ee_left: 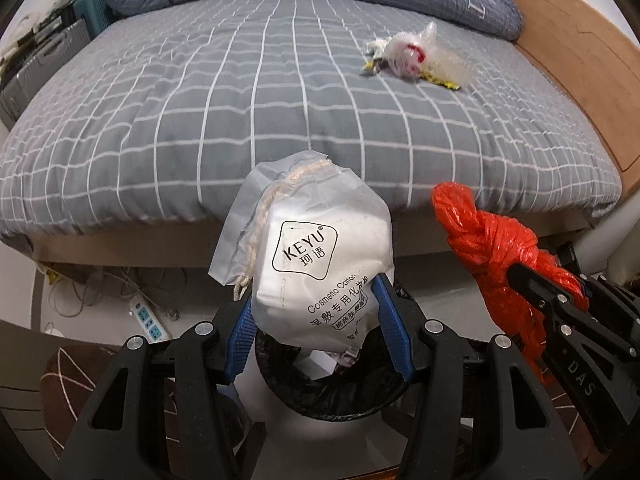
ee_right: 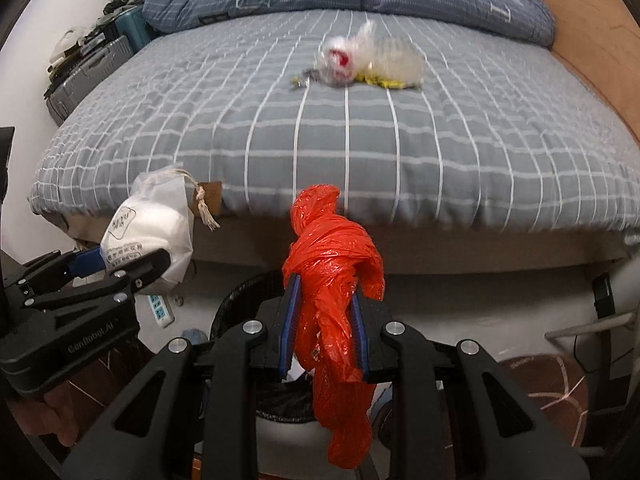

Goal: Collect trash
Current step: 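Lift the red bag and mask and carry both over the black bin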

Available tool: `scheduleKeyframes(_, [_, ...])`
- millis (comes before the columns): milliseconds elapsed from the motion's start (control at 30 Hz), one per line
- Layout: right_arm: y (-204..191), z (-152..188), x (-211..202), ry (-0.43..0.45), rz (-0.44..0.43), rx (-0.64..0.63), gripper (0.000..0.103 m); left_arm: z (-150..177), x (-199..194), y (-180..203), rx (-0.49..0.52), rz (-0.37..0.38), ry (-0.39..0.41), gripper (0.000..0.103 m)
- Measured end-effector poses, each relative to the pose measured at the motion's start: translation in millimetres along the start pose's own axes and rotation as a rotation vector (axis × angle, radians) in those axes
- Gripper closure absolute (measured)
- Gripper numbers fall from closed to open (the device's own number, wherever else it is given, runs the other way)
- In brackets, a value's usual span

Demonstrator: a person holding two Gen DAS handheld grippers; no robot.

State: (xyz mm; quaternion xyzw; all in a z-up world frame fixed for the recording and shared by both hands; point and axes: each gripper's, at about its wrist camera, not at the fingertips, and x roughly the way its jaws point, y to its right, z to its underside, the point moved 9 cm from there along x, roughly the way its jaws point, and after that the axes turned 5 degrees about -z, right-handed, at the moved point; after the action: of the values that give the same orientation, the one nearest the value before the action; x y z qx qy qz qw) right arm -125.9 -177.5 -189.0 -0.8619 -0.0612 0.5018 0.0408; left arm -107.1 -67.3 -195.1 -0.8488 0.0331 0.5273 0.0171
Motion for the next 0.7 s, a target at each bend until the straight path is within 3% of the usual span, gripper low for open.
scheduleKeyframes(400, [0.1, 41.7, 43.3, -0.106, -0.006, 0.021, 0.080, 26.6, 34.7, -4.6, 0.003, -0.014, -0.075, 0.048])
scheduleKeyframes(700, [12.9, 54.2, 62.0, -0.147, 0.008, 0.040, 0.080, 37.1, 61.7, -0.1, 0.002, -0.007, -0.131, 0.048])
